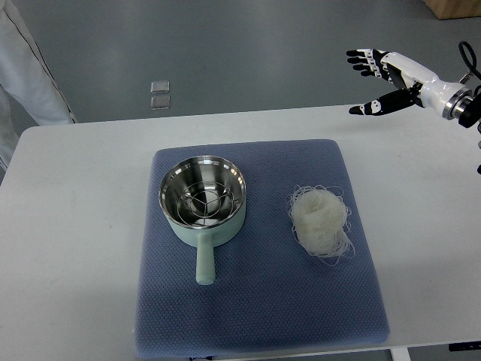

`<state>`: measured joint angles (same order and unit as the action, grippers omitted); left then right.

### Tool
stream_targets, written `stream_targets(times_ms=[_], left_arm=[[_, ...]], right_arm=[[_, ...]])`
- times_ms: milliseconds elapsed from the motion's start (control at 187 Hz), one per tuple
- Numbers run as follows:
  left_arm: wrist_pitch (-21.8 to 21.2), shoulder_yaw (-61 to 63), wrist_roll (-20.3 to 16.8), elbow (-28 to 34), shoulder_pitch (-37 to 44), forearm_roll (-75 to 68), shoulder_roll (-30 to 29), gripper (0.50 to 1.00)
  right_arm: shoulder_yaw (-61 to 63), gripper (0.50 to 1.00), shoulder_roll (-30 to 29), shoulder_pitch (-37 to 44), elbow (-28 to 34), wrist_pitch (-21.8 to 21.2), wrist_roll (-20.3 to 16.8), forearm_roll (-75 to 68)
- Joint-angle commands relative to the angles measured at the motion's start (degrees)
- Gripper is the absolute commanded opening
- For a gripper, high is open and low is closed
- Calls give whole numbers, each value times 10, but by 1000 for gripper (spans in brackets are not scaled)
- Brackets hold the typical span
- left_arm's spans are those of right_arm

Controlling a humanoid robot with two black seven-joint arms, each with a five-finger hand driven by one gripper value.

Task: Put vermicelli into pot with right hand
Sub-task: 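Raise the right hand and swing it over the white vermicelli bundle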

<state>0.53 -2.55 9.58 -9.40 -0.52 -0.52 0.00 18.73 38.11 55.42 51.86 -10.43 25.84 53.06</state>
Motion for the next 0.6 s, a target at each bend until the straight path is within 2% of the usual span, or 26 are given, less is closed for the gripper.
stream_targets(times_ms=[0, 139, 374, 449, 593], left_arm=[[0, 0, 0, 0, 0, 0, 0, 1000], [0, 0, 0, 0, 0, 0, 0, 1000], [0, 0, 0, 1, 0, 0, 0, 1000], [0, 0, 0, 1, 0, 0, 0, 1000], [0, 1, 0, 1, 0, 0, 0, 1000]], right_arm=[[-8, 928, 18, 8, 26, -27, 0, 125], [-9, 928, 41, 19, 64, -76, 1, 274], [-12, 928, 60, 60, 149, -171, 1, 376], [-27, 928, 52, 62, 160, -182, 1, 412], [-60, 926, 22, 63, 162, -177, -1, 458]])
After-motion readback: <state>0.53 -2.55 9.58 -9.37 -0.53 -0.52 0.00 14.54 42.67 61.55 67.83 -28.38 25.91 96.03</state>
